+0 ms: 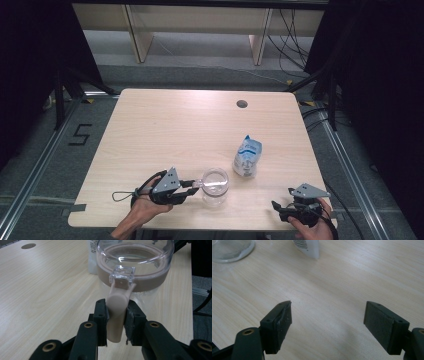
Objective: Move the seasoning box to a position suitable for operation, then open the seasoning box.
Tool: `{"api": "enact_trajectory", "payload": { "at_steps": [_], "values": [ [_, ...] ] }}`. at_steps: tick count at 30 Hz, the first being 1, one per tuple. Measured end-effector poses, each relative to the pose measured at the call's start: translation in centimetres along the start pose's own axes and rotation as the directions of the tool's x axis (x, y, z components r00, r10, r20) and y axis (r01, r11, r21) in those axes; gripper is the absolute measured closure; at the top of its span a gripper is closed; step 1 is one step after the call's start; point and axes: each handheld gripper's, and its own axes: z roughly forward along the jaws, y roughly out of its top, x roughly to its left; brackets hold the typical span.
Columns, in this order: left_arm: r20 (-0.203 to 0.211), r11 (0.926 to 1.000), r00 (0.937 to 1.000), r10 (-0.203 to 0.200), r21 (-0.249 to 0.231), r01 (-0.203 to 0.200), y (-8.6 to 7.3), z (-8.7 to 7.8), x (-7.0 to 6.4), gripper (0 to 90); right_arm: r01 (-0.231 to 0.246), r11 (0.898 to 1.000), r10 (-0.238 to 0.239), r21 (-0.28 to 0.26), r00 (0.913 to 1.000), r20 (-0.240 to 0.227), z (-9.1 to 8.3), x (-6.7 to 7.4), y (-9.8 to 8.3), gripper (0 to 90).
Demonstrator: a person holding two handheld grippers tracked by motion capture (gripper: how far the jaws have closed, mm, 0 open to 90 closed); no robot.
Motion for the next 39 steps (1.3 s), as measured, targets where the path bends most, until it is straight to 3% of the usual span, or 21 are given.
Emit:
{"api": "enact_trajectory", "payload": {
  "at_steps": [7,10,11,13,14,18,20,21,22,23,25,26,28,30,31,32,33,34,36,38,39],
  "values": [
    [0.004,0.9997,0.9997,-0.024,-0.002,0.025,0.1,0.4,-0.1,72.6,-0.036,0.999,0.036,0.007,0.9994,-0.001,-0.1,0.2,0.0,23.4],
    [0.007,0.9997,0.9997,-0.023,-0.004,0.023,0.2,0.5,0.1,72.4,0.009,1.0,-0.009,-0.011,1.0,0.004,0.0,-0.2,-0.1,23.4],
    [0.009,0.999,0.999,-0.044,-0.004,0.044,0.1,0.5,0.1,70.2,-0.007,1.0,0.007,0.0,1.0,-0.004,0.0,0.0,0.0,23.4],
    [-0.004,0.9996,0.9996,-0.029,0.0,0.029,0.2,0.5,0.1,64.2,0.011,1.0,-0.011,-0.004,0.9999,-0.004,0.1,-0.1,-0.1,23.5],
    [-0.004,0.999,0.999,-0.044,-0.001,0.044,0.2,0.5,0.1,64.2,0.011,1.0,-0.011,-0.004,0.9999,-0.003,0.1,-0.1,-0.1,23.5],
    [-0.044,0.9961,0.9951,-0.089,-0.004,0.089,0.1,-0.3,-0.1,46.0,0.008,1.0,-0.008,-0.011,1.0,-0.002,0.1,0.1,-0.1,23.4],
    [-0.047,0.9966,0.9955,-0.082,-0.002,0.082,0.0,-0.6,0.0,44.1,0.007,1.0,-0.007,-0.011,1.0,-0.001,0.1,0.1,-0.1,23.4],
    [-0.05,0.9937,0.9924,-0.112,-0.013,0.112,0.0,-0.7,-0.2,41.5,0.002,1.0,-0.002,-0.008,1.0,-0.001,0.1,0.1,-0.1,23.4],
    [-0.054,0.9937,0.9922,-0.112,-0.013,0.112,0.0,-1.0,-0.1,39.0,-0.007,1.0,0.007,-0.003,1.0,-0.001,0.0,0.1,-0.1,23.4],
    [-0.056,0.9886,0.9871,-0.15,-0.019,0.15,0.0,-1.5,-0.3,34.5,-0.006,1.0,0.006,-0.002,1.0,-0.001,0.0,0.1,-0.1,23.4],
    [-0.053,0.9892,0.9879,-0.146,-0.023,0.145,0.0,-1.7,-0.3,33.4,-0.009,1.0,0.009,-0.001,1.0,-0.001,0.0,0.1,-0.1,23.4],
    [-0.062,0.984,0.9822,-0.177,-0.027,0.176,0.0,-1.9,-0.5,32.3,0.0,1.0,0.0,-0.001,1.0,-0.002,0.0,0.1,-0.1,23.4],
    [-0.056,0.9807,0.9793,-0.194,-0.035,0.192,0.2,-2.2,-0.7,29.9,0.011,1.0,-0.011,-0.005,0.9999,-0.004,0.1,0.2,0.0,23.4],
    [-0.063,0.9847,0.9827,-0.174,-0.02,0.173,0.4,-2.6,-0.5,28.2,-0.002,1.0,0.003,0.016,0.9993,-0.037,0.0,0.2,0.1,23.4],
    [-0.059,0.9773,0.9759,-0.21,-0.041,0.208,0.5,-2.6,-0.7,27.3,0.006,1.0,-0.005,0.018,0.9993,-0.037,0.0,0.2,0.1,23.4],
    [-0.073,0.9772,0.9748,-0.211,-0.045,0.208,0.7,-2.8,-0.6,27.1,0.006,1.0,-0.006,0.009,0.9994,-0.034,0.1,0.2,0.0,23.4],
    [-0.09,0.9721,0.9684,-0.233,-0.052,0.229,0.8,-2.9,-0.7,27.7,0.008,1.0,-0.008,0.007,0.9995,-0.032,0.1,0.1,0.0,23.4],
    [-0.09,0.9721,0.9684,-0.233,-0.052,0.229,0.8,-2.9,-0.7,29.2,0.008,1.0,-0.008,0.007,0.9995,-0.032,0.1,0.1,0.0,23.4],
    [-0.102,0.9604,0.9557,-0.276,-0.068,0.27,0.9,-3.2,-0.5,32.8,-0.001,1.0,0.001,0.012,0.9993,-0.036,0.1,0.2,0.1,23.4],
    [-0.105,0.9579,0.9534,-0.283,-0.082,0.275,1.0,-3.5,-0.6,39.2,0.039,0.999,-0.039,0.002,0.999,-0.023,0.1,0.0,0.1,23.4],
    [-0.11,0.9554,0.9506,-0.29,-0.09,0.281,1.0,-3.5,-0.7,43.6,-0.005,1.0,0.005,0.024,0.9995,-0.03,0.1,0.4,0.1,23.5]
  ]
}}
